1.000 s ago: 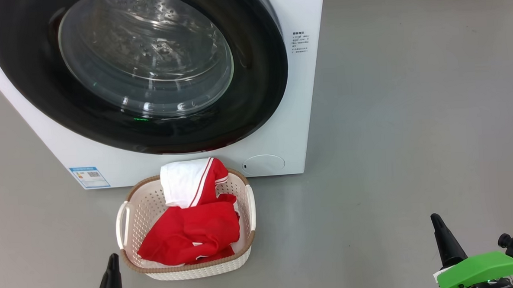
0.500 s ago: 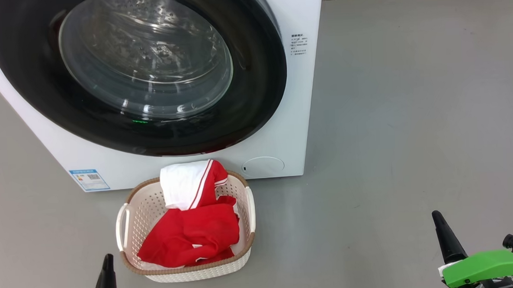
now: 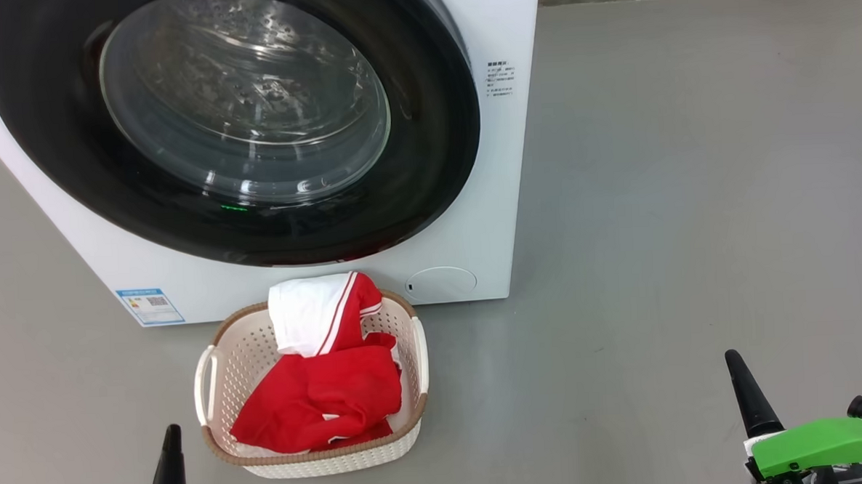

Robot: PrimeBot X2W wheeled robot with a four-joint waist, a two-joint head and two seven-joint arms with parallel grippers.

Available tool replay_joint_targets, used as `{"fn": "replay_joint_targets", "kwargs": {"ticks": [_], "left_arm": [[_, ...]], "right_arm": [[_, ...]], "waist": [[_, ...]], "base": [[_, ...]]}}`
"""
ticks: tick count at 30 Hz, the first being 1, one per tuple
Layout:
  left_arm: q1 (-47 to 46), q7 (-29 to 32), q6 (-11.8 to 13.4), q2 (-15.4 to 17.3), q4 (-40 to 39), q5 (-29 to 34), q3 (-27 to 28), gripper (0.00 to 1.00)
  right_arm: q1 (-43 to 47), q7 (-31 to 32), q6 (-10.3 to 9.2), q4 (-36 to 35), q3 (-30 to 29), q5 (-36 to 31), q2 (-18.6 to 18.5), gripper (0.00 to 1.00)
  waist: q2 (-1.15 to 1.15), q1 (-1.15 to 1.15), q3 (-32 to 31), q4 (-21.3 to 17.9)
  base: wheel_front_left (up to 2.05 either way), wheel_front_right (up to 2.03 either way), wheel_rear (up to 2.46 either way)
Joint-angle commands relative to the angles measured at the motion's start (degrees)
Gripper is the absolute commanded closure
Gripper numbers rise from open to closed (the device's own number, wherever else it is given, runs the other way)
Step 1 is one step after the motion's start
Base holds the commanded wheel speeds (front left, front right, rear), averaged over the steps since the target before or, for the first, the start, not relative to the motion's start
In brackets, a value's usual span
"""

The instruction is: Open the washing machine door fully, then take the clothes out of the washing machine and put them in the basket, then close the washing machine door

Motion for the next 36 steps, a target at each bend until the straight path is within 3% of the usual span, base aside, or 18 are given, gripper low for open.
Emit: {"fn": "replay_joint_targets", "kwargs": {"ticks": [1,36], "left_arm": [[-2.6,0.3,-0.1,0.6,-1.7,-1.1,1.6,1.0],[-3.9,6.3,-0.2,0.3,-2.9,-22.7,5.4,1.0]], "right_arm": [[-1.1,0.3,-0.05,-1.8,0.2,1.0,-0.1,1.0],[-1.1,6.4,-0.08,-5.1,-2.5,19.4,2.8,1.0]], "waist": [[0.0,0.0,0.0,0.0],[0.0,0.0,-1.1,-0.4]], "base": [[0.0,0.0,0.0],[0.0,0.0,0.0]]}}
